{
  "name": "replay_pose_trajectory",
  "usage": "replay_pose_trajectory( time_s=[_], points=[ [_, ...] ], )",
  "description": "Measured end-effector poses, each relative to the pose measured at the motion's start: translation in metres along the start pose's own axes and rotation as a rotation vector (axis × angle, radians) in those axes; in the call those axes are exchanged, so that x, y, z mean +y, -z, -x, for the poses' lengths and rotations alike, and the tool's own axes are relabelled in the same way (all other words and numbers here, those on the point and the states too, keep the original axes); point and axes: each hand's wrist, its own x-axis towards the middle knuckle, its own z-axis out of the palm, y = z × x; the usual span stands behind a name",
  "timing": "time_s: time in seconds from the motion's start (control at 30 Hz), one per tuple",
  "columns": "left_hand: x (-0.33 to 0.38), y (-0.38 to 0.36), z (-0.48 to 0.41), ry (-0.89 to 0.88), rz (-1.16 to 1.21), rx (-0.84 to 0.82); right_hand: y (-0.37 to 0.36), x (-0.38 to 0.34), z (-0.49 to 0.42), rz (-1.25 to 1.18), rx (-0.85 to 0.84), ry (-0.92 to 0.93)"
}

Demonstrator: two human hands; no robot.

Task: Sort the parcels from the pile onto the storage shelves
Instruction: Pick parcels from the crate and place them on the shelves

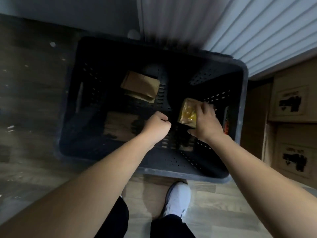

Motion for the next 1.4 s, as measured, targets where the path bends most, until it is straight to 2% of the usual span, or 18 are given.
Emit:
replay_pose_trajectory(
  time_s=[0.13,0.27,0.33,0.47,0.6,0.7,0.83,0.93,1.03,1.2,1.33,1.4],
  points=[
    [-0.008,-0.008,-0.028,0.009,-0.016,-0.012,-0.005,0.001,-0.032,0.266,0.052,0.007],
    [-0.011,-0.010,-0.033,0.025,-0.021,-0.011,-0.001,0.000,-0.042,0.292,0.000,0.038],
    [-0.010,-0.007,-0.029,0.028,-0.006,-0.006,0.003,-0.007,-0.034,0.206,0.031,0.037],
    [-0.002,0.010,-0.005,0.039,0.068,0.026,0.016,-0.031,0.000,-0.133,0.183,0.045],
    [0.014,0.030,0.031,0.117,0.384,-0.053,0.036,-0.061,0.047,-0.347,0.271,0.101],
    [0.025,0.044,0.059,0.166,0.601,-0.043,0.056,-0.077,0.077,-0.469,0.276,0.198],
    [0.034,0.067,0.098,0.168,0.712,0.032,0.091,-0.091,0.113,-0.650,0.315,0.295],
    [0.042,0.089,0.129,0.213,0.897,-0.026,0.120,-0.106,0.136,-0.738,0.281,0.270],
    [0.048,0.114,0.156,0.282,1.089,-0.073,0.143,-0.118,0.155,-0.697,0.218,0.380],
    [0.054,0.141,0.191,0.194,0.683,0.021,0.171,-0.133,0.186,-0.532,0.213,0.562],
    [0.064,0.163,0.217,0.092,0.632,0.003,0.195,-0.143,0.203,-0.507,0.258,0.664],
    [0.064,0.173,0.227,0.047,0.684,0.027,0.211,-0.150,0.211,-0.507,0.208,0.714]
  ],
)
